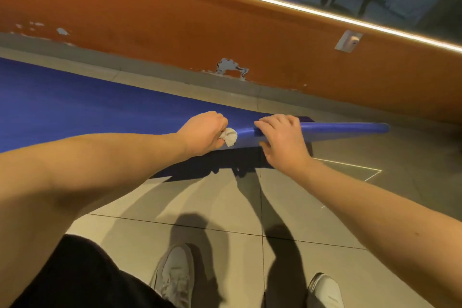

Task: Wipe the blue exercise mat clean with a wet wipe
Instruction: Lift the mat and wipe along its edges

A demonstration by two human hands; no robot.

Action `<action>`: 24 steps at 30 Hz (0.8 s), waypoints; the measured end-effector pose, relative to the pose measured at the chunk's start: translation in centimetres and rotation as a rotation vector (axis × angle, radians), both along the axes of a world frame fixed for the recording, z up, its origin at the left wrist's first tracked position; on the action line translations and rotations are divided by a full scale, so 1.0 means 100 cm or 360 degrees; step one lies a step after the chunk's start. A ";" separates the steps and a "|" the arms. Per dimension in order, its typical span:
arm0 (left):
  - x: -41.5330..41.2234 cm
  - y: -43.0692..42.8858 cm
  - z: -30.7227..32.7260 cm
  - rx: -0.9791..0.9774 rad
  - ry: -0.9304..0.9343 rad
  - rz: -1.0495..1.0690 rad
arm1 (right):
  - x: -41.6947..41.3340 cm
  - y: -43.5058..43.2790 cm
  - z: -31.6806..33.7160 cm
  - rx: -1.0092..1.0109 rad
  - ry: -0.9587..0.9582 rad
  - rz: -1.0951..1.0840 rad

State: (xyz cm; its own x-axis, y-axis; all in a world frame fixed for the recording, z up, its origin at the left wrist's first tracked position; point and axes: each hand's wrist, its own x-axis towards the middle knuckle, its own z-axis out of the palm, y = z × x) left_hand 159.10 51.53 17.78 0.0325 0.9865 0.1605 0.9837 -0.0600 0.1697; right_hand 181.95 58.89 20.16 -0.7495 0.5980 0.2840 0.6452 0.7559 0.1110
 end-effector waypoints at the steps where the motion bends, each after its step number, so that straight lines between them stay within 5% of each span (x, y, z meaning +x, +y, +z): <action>1: -0.002 0.001 0.003 0.0019 0.0004 -0.0024 | -0.017 -0.007 -0.002 0.0011 -0.0067 0.0039; 8: -0.019 -0.001 0.013 0.0109 -0.0049 -0.0072 | -0.078 -0.003 0.007 0.0044 -0.0328 -0.0095; 24: -0.023 -0.013 0.023 0.0082 -0.0033 -0.0063 | -0.085 0.003 0.001 -0.0154 -0.0068 -0.0238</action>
